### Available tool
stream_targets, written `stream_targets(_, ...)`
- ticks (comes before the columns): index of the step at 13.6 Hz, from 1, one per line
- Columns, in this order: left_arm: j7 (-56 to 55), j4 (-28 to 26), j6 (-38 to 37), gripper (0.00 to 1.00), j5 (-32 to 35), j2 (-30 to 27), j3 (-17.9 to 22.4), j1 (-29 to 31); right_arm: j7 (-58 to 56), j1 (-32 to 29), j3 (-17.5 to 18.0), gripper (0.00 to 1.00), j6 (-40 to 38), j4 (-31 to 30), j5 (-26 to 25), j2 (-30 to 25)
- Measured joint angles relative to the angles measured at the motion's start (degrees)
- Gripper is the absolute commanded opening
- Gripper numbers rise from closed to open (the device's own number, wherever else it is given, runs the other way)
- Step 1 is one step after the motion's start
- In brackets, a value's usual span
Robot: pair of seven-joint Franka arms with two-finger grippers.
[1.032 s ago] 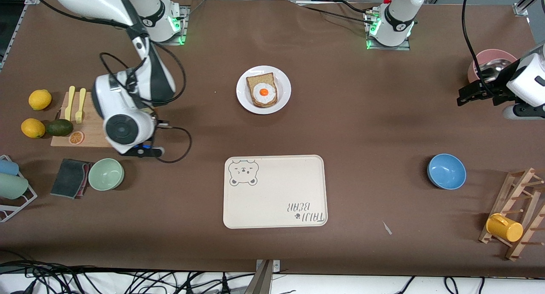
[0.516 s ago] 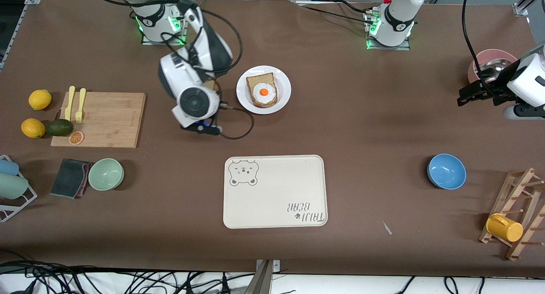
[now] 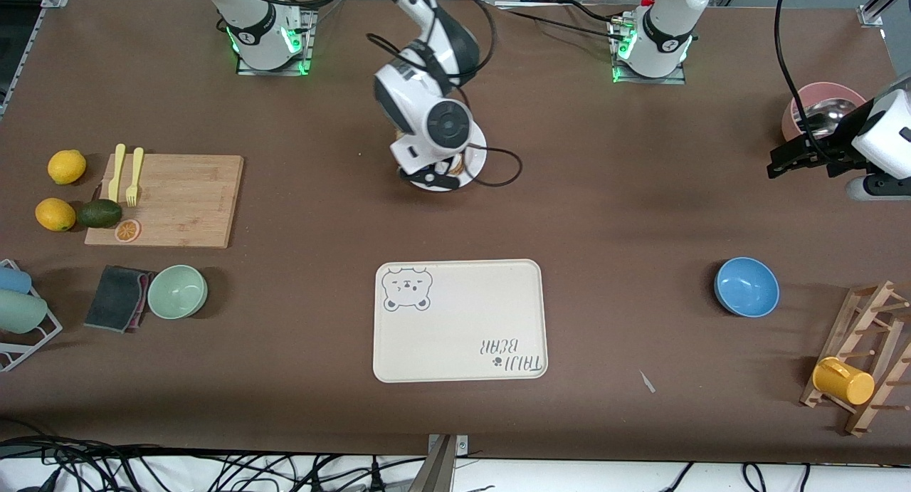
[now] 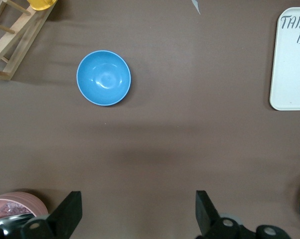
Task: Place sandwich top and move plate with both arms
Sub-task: 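Carry the bread slice with the right gripper over the white plate, then lower the bread onto the egg slice and open the right gripper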
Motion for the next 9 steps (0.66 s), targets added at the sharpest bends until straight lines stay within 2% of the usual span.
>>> stream_targets(4,0.00,0.02,0.05,1.00,0.00,0.00,0.02,0.22,1.16,3.14,-0.03,0.00,5.20,1.17,0.00,3.96)
stream_targets(5,0.00,0.02,0.06,1.00,0.00,0.00,0.02,0.22,1.16,3.12,-0.19,0.66,5.55,1.23,0.00,4.02)
stream_targets(6,0.00,0.02,0.06,1.00,0.00,0.00,0.02,0.22,1.16,3.04,-0.38,1.00,5.56,1.40,0.00,4.02)
stream_targets(9,0.00,0.02,0.07,1.00,0.00,0.00,0.02,0.22,1.16,2.94,-0.67,1.00,5.57,2.14,-0.10,4.00)
